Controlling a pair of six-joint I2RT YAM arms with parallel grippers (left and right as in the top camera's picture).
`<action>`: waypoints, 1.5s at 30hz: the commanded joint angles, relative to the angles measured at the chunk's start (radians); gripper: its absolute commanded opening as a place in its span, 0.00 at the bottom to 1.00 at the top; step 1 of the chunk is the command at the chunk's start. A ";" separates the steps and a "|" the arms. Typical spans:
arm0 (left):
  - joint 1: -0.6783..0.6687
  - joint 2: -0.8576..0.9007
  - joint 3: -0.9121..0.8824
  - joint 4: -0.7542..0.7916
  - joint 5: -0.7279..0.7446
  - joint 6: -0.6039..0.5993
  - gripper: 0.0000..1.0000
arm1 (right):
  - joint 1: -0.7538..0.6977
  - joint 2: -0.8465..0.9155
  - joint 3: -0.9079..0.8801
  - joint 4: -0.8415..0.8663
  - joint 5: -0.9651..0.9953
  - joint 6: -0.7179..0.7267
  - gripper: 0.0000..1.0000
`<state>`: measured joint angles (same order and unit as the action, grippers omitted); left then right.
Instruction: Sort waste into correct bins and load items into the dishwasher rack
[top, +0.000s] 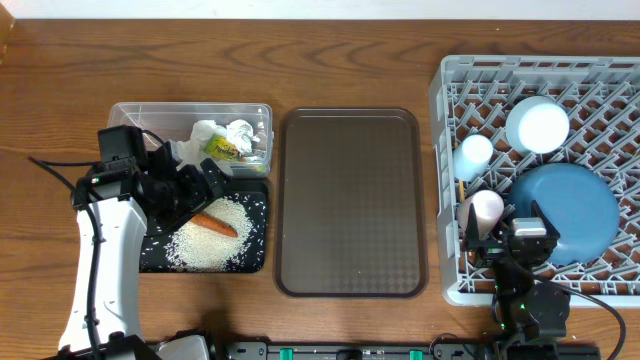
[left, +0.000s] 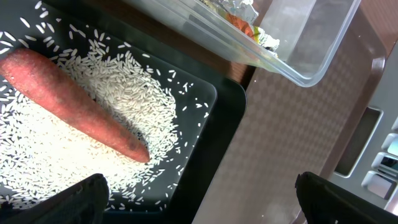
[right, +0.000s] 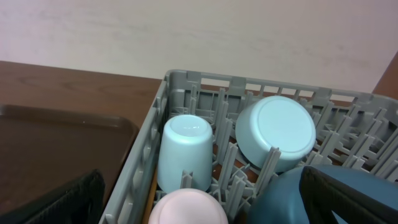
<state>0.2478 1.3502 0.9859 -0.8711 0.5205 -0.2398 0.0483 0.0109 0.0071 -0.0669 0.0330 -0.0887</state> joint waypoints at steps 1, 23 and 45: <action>0.005 0.002 -0.004 -0.003 0.002 -0.008 0.99 | 0.005 -0.006 -0.002 -0.004 -0.007 -0.013 0.99; 0.005 0.002 -0.004 -0.003 0.002 -0.008 0.99 | 0.005 -0.006 -0.002 -0.005 -0.008 -0.013 0.99; 0.003 -0.436 -0.010 -0.003 -0.016 -0.008 0.99 | 0.005 0.000 -0.002 -0.005 -0.008 -0.013 0.99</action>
<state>0.2478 0.9859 0.9859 -0.8719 0.5156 -0.2398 0.0483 0.0113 0.0071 -0.0677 0.0326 -0.0891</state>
